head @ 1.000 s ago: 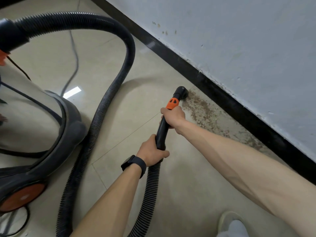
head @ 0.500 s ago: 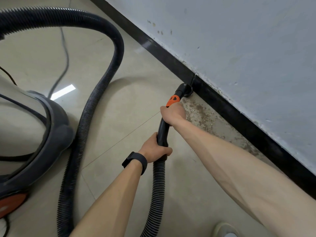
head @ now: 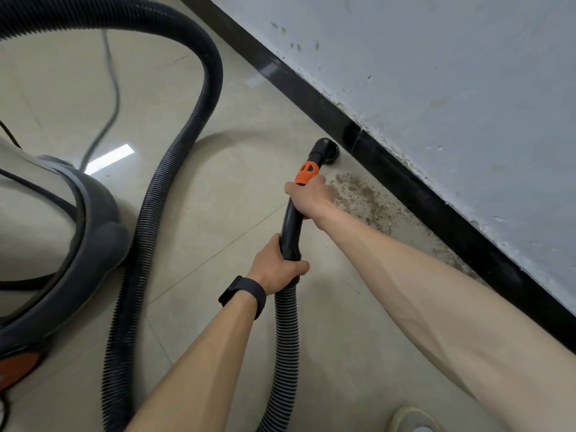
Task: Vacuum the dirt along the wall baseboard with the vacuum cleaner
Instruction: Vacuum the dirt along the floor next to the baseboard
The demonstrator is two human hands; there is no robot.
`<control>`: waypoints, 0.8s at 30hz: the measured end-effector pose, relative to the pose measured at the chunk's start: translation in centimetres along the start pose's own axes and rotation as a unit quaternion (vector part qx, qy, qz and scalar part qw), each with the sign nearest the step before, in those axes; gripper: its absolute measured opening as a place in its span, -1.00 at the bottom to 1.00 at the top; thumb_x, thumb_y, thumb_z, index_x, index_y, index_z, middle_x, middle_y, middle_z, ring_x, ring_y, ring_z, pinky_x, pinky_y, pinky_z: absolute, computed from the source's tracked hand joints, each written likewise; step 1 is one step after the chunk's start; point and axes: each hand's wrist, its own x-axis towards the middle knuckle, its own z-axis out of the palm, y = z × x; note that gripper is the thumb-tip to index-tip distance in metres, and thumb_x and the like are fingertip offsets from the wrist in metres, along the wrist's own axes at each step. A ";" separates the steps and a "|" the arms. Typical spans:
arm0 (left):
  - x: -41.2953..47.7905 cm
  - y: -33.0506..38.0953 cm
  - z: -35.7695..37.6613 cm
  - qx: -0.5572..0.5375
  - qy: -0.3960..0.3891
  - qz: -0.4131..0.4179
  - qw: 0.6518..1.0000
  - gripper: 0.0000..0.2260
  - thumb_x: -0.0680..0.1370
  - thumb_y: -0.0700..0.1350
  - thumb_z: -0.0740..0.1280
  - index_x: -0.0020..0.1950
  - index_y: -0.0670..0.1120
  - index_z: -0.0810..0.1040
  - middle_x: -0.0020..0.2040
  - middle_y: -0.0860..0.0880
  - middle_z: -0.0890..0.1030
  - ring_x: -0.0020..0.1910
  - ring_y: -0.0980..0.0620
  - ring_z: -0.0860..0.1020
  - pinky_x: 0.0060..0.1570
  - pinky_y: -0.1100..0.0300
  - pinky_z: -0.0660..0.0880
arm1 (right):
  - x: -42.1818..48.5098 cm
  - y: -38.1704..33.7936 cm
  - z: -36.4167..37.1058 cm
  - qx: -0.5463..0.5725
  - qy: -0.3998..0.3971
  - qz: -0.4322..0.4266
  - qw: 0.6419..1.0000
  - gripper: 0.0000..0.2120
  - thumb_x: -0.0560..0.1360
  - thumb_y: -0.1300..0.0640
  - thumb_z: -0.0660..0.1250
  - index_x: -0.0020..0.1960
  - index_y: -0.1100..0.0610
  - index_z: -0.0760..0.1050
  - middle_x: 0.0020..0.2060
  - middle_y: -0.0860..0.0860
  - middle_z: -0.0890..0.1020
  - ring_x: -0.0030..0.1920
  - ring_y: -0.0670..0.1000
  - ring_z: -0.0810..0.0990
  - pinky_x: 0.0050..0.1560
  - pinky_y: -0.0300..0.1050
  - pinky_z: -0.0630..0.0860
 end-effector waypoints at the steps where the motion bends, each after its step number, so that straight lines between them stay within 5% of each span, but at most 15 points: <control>1: -0.2 -0.1 -0.3 -0.002 0.000 -0.002 1.000 -0.63 0.26 -0.09 0.47 0.00 -0.06 0.44 -0.16 -0.07 0.65 -0.31 0.00 0.68 -0.28 0.13 0.60 | -0.3 -0.1 0.4 0.006 -0.009 -0.003 1.000 -0.44 0.54 0.01 0.38 0.37 0.23 0.22 -0.02 0.07 0.53 -0.11 0.08 0.60 -0.30 -0.05 0.58; 7: -2.1 -2.3 -3.0 0.073 0.003 0.001 0.997 -0.67 0.30 -0.09 0.49 -0.02 -0.01 0.45 -0.15 -0.03 0.65 -0.24 0.01 0.66 -0.23 0.12 0.59 | -2.5 0.7 1.9 0.090 -0.054 0.025 0.994 -0.41 0.48 0.05 0.49 0.33 0.21 0.25 0.04 0.12 0.58 -0.07 0.10 0.68 -0.42 -0.13 0.61; 11: -3.6 -4.5 -4.9 0.140 -0.002 -0.004 0.990 -0.68 0.32 -0.10 0.51 -0.04 0.02 0.44 -0.15 0.00 0.63 -0.21 0.04 0.62 -0.27 0.19 0.51 | -4.7 1.8 2.8 0.197 -0.085 0.076 0.974 -0.33 0.41 0.18 0.53 0.35 0.18 0.20 0.19 0.25 0.60 0.06 0.22 0.72 -0.06 0.20 0.72; 14: -4.5 -5.5 -5.7 0.158 -0.016 -0.017 0.987 -0.68 0.30 -0.13 0.51 -0.05 0.01 0.48 -0.15 -0.01 0.64 -0.21 0.03 0.63 -0.25 0.18 0.55 | -6.7 2.8 3.8 0.230 -0.111 0.105 0.961 -0.32 0.43 0.13 0.54 0.38 0.19 0.23 0.20 0.26 0.62 0.08 0.23 0.72 0.00 0.21 0.71; 19: -6.2 -6.4 -5.6 0.161 -0.043 -0.032 0.986 -0.72 0.26 -0.16 0.50 -0.08 -0.03 0.53 -0.18 -0.03 0.66 -0.25 0.02 0.66 -0.21 0.13 0.63 | -8.9 4.3 4.5 0.254 -0.138 0.120 0.950 -0.49 0.48 0.22 0.44 0.37 0.30 0.36 -0.12 0.18 0.67 -0.21 0.10 0.76 -0.30 -0.04 0.67; 24: -7.5 -7.4 -6.1 0.164 -0.060 -0.050 0.983 -0.73 0.28 -0.16 0.50 -0.09 -0.03 0.52 -0.14 -0.05 0.65 -0.14 -0.02 0.64 -0.13 0.08 0.63 | -10.5 4.7 5.2 0.240 -0.167 0.109 0.950 -0.68 0.49 0.28 0.39 0.22 0.30 0.47 -0.29 0.10 0.65 -0.22 0.10 0.74 -0.23 -0.01 0.67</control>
